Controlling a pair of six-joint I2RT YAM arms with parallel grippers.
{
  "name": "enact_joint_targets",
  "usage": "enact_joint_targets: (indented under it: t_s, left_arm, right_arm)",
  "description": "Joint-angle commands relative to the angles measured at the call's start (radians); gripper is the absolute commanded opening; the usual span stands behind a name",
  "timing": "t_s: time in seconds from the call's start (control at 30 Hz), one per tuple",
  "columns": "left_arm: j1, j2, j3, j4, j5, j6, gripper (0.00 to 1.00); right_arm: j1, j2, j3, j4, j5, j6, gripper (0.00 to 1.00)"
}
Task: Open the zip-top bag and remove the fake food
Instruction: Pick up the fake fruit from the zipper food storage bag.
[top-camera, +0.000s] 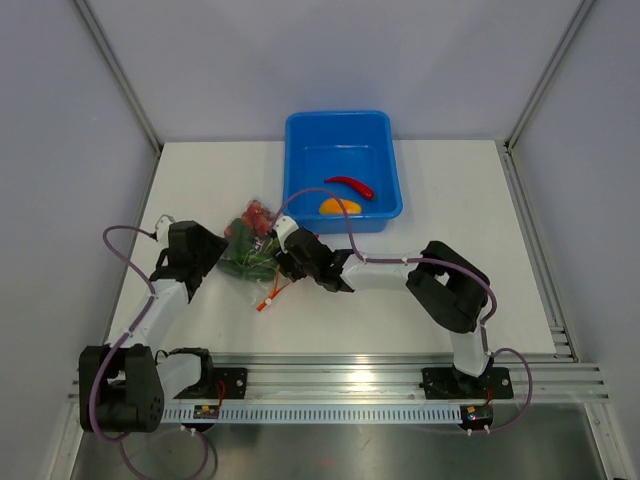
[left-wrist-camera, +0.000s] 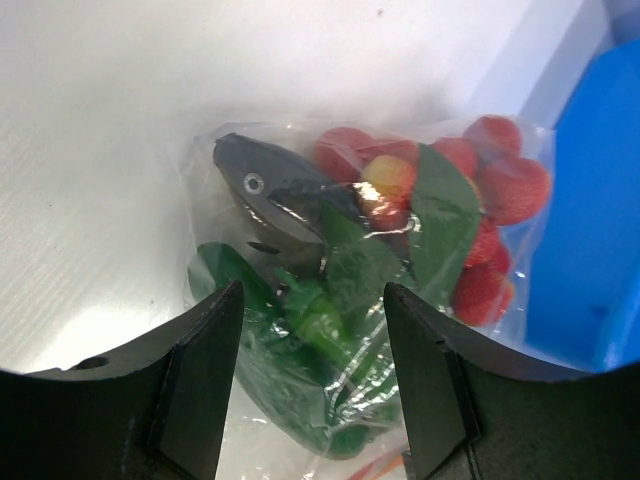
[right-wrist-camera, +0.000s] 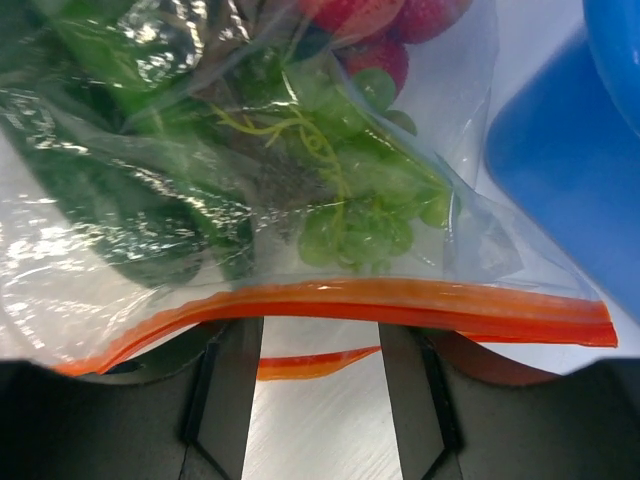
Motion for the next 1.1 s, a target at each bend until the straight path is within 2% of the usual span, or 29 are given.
enact_joint_targets:
  t_s: [0.0, 0.27, 0.77, 1.07]
  left_arm:
    - [0.005, 0.054, 0.039, 0.049, -0.011, 0.031, 0.6]
    - [0.003, 0.214, 0.121, -0.01, 0.009, 0.077, 0.56]
    - [0.003, 0.208, 0.122, -0.014, 0.003, 0.077, 0.55]
    - [0.005, 0.209, 0.122, -0.016, 0.003, 0.08, 0.54]
  right_arm:
    - [0.01, 0.026, 0.056, 0.0, 0.09, -0.062, 0.56]
    - [0.012, 0.06, 0.085, 0.021, 0.161, -0.077, 0.5]
    - [0.012, 0.114, 0.127, -0.017, 0.156, -0.08, 0.49]
    - [0.012, 0.149, 0.157, -0.046, 0.178, -0.071, 0.39]
